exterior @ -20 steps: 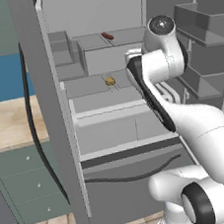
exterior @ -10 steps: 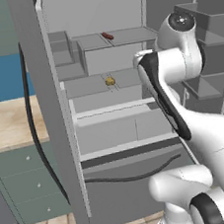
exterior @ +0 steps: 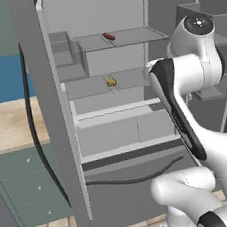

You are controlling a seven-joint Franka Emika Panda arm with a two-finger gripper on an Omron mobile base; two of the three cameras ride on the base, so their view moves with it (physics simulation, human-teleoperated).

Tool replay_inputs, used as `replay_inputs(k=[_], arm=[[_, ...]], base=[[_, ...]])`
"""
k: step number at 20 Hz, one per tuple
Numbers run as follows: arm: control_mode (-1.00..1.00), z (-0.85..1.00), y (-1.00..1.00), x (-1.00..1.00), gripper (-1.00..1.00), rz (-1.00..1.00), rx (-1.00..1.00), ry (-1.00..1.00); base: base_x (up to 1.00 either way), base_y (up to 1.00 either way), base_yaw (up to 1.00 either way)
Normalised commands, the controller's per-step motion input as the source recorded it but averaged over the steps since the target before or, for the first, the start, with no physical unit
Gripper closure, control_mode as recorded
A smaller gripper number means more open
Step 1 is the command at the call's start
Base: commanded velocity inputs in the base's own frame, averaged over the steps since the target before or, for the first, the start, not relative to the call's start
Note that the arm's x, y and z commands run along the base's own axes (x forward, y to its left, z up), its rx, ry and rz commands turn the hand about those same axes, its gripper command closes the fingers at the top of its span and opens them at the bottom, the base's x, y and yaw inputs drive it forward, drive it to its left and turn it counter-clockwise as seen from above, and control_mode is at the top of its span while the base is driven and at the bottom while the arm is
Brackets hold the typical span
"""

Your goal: Retrieve the sausage and cheese from the fridge and place them on the cutting board on the counter.

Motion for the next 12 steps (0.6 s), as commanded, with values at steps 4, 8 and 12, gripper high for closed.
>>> replay_inputs(k=[4,8,12], arm=[[-1.00,0.00,0.00,-0.54,-1.00,0.00,-0.08,0.10],[-1.00,0.00,0.00,-0.40,-1.00,0.00,-0.08,0.07],[1.00,-0.03,0.01,-0.03,-1.00,0.00,-0.02,0.00]], base=[[0.00,0.00,0.00],[0.00,0.00,0.00],[0.08,0.06,0.04]])
